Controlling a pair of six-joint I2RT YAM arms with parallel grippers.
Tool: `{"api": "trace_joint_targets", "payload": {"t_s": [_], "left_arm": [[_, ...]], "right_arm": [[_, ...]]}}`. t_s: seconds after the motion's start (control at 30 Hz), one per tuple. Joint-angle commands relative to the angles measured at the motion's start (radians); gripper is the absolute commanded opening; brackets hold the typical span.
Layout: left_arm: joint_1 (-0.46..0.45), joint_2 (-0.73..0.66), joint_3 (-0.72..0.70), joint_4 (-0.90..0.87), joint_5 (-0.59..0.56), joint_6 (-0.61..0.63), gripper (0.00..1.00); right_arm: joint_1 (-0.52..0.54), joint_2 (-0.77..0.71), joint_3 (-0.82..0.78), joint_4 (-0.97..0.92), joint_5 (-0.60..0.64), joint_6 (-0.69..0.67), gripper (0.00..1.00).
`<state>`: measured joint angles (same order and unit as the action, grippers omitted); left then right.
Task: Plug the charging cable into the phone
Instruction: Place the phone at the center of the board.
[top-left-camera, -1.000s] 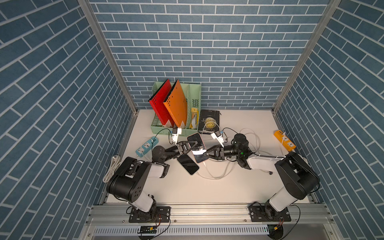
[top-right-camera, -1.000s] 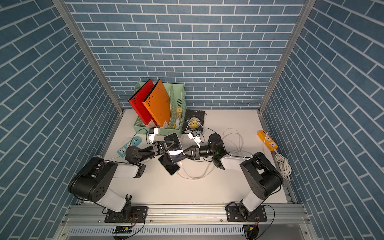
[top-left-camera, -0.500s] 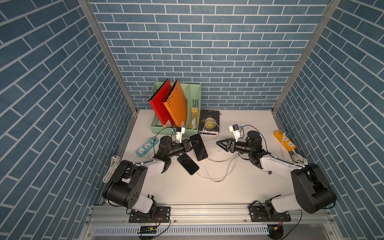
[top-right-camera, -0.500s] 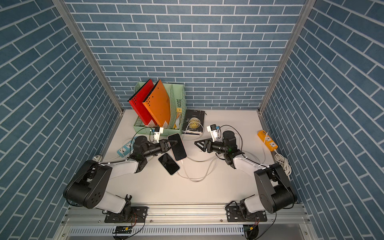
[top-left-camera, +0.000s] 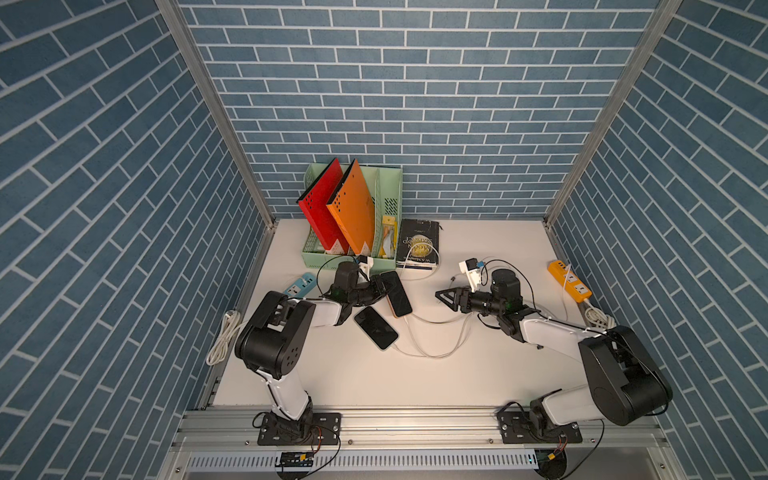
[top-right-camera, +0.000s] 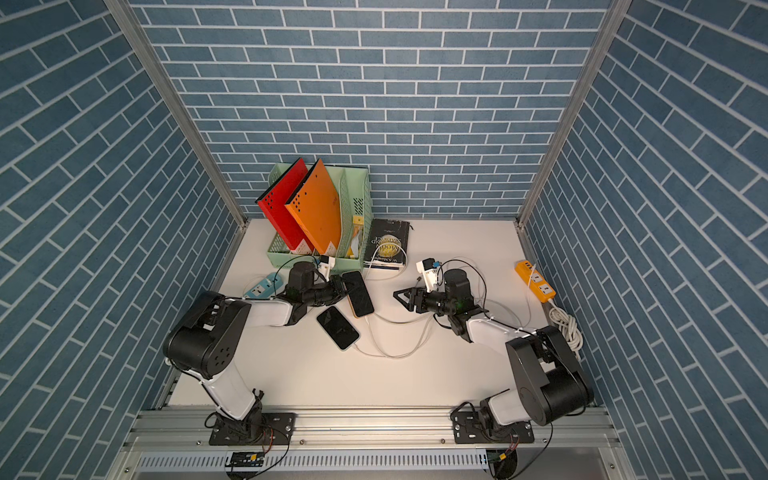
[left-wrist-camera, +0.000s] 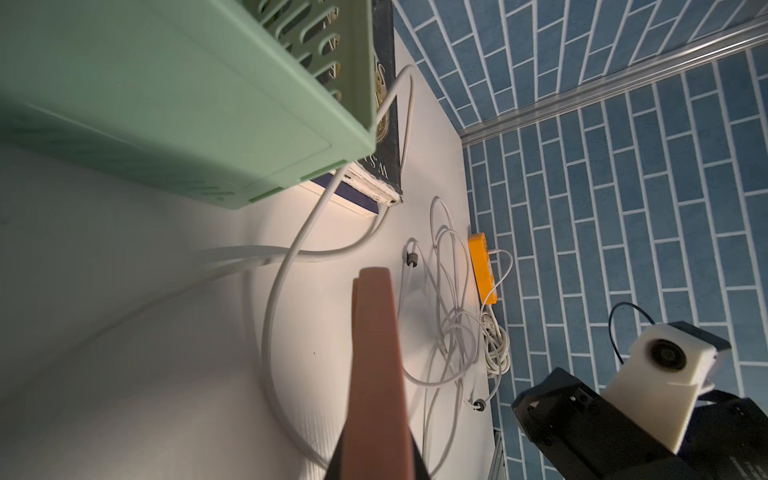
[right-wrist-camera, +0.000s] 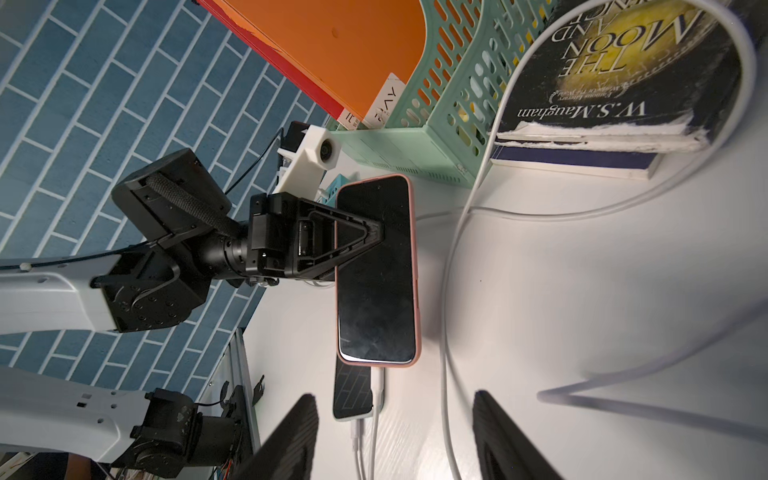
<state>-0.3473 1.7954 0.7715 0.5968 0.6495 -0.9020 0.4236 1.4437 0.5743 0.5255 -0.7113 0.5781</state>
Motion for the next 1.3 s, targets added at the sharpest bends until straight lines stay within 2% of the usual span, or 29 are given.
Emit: {"api": "trace_joint_targets", "payload": {"t_s": [0.0,0.17,0.23,0.3,0.33,0.37,0.4,0.43,0.6,0.73,0.83,0.93,1.07,1.2,1.27], "left_arm": [[-0.005,0.055,0.064,-0.034,-0.022,0.021,0.04],[-0.004,0.125,0.132,-0.131,-0.057,0.058,0.16],[-0.005,0.119,0.140,-0.157,-0.073,0.070,0.33],[-0.005,0.104,0.142,-0.195,-0.099,0.085,0.65],[-0.005,0.096,0.137,-0.206,-0.106,0.093,0.73],[-0.004,0.084,0.132,-0.219,-0.120,0.099,0.86],[-0.004,0.069,0.125,-0.236,-0.137,0.106,0.93],[-0.005,0.052,0.117,-0.255,-0.157,0.116,0.96],[-0.005,-0.130,0.039,-0.362,-0.355,0.176,0.99],[-0.005,-0.399,-0.114,-0.377,-0.666,0.219,1.00],[-0.005,-0.623,-0.226,-0.354,-0.883,0.289,1.00],[-0.005,-0.782,-0.284,-0.373,-1.080,0.366,1.00],[-0.007,-0.928,-0.433,-0.162,-1.205,0.618,1.00],[-0.006,-1.007,-0.701,0.295,-1.219,0.891,1.00],[0.010,-0.973,-0.789,0.459,-1.252,0.943,1.00]], "right_arm": [[0.003,0.012,-0.021,0.022,0.028,-0.034,0.62],[0.003,0.029,-0.042,0.051,0.066,-0.027,0.62],[0.004,0.043,-0.042,0.050,0.070,-0.026,0.62],[0.004,0.054,-0.041,0.058,0.067,-0.019,0.62],[0.004,0.057,-0.042,0.061,0.067,-0.017,0.63],[0.006,0.058,-0.043,0.061,0.067,-0.017,0.63],[0.005,0.057,-0.044,0.061,0.069,-0.017,0.63],[0.006,0.055,-0.045,0.061,0.074,-0.018,0.63],[0.007,0.040,-0.037,0.018,0.120,-0.050,0.64],[0.007,0.000,-0.032,-0.044,0.192,-0.099,0.64],[0.006,-0.068,-0.035,-0.103,0.313,-0.148,0.65],[0.007,-0.161,-0.040,-0.169,0.482,-0.201,0.66],[0.006,-0.299,-0.064,-0.209,0.765,-0.262,0.70],[0.004,-0.425,-0.160,-0.102,1.010,-0.368,0.77],[0.004,-0.467,-0.240,0.003,1.134,-0.401,0.86]]}}
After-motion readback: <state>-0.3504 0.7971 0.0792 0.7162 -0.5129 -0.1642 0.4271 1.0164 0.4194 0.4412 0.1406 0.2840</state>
